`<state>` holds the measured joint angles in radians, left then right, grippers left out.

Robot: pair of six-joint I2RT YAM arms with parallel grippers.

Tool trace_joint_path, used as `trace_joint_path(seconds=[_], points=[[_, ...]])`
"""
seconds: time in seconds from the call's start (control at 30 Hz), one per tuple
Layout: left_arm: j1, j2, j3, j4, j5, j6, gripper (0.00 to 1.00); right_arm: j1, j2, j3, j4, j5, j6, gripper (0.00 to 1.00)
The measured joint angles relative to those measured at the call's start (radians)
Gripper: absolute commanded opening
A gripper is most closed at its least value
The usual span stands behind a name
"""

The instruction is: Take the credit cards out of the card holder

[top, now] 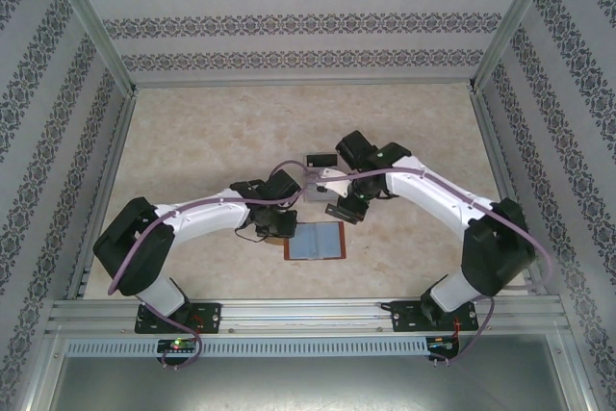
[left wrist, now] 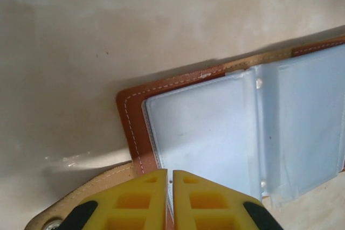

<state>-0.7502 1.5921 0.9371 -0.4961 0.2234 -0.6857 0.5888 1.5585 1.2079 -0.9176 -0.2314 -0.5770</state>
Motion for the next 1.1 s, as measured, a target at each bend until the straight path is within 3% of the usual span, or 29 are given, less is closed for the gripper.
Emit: trace_joint_path(seconds=[0.47, 1.1], points=[[0.100, -0.162, -0.101, 0.010, 0.007, -0.022, 0.16, -0.084, 0.320, 0.517, -0.219, -0.011, -0.333, 0.00], [0.186, -0.172, -0.129, 0.010, 0.012, -0.026, 0.16, -0.142, 0.752, 1.186, -0.517, -0.023, -0.506, 0.00]])
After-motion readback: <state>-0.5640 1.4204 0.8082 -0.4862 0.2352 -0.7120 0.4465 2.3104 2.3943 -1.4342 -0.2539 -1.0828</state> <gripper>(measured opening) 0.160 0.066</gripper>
